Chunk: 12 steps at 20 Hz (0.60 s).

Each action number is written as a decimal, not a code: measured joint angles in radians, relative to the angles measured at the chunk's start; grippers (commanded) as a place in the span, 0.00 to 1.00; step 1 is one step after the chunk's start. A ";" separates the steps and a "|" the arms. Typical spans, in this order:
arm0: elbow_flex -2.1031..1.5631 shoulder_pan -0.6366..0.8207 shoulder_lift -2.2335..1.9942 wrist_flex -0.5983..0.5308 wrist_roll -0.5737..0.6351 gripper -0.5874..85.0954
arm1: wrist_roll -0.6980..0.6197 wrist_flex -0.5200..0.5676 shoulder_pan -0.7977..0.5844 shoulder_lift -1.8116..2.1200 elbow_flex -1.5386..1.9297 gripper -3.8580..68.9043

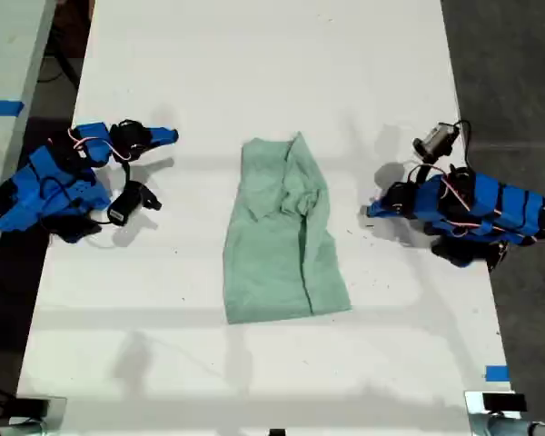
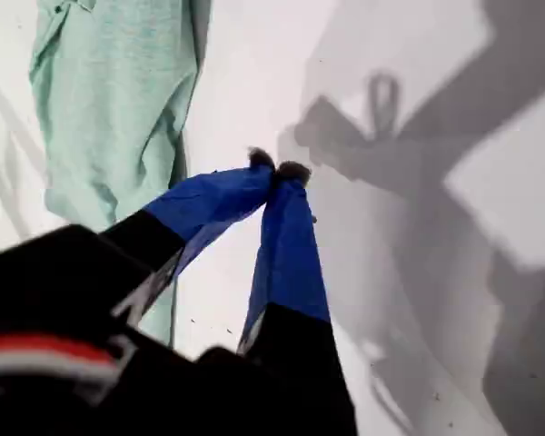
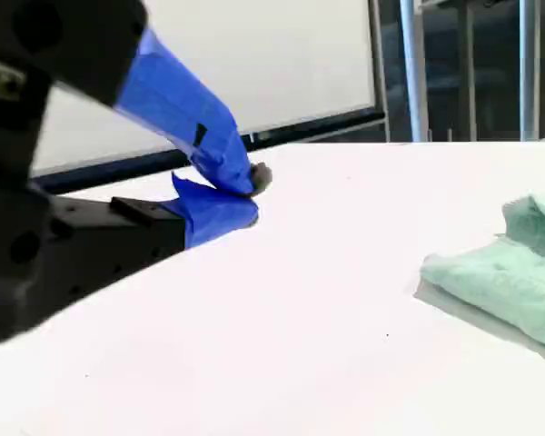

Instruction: Fold t shirt

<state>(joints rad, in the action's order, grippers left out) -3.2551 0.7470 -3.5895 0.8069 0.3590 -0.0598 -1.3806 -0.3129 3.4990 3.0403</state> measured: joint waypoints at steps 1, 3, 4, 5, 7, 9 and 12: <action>0.000 0.000 0.000 0.000 0.000 0.01 | 0.003 0.000 0.000 0.000 0.000 0.07; 0.000 -0.032 0.000 -0.006 0.015 0.01 | 0.008 0.000 0.015 0.000 0.000 0.07; 0.000 -0.031 0.000 -0.006 0.015 0.01 | 0.008 0.000 0.023 0.000 0.000 0.07; 0.000 -0.026 0.000 -0.006 0.015 0.01 | 0.008 0.000 0.025 0.000 0.000 0.07; 0.000 -0.029 0.000 -0.006 0.015 0.01 | 0.008 0.000 0.025 0.000 0.000 0.07; 0.000 -0.029 0.000 -0.006 0.015 0.01 | 0.008 0.000 0.025 0.000 0.000 0.07; 0.000 -0.031 0.000 -0.006 0.015 0.01 | 0.014 0.000 0.025 0.000 0.000 0.07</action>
<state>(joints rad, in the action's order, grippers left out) -3.2551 0.7164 -3.5895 0.8007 0.3743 -0.0460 -1.3806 -0.2884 3.4990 3.0403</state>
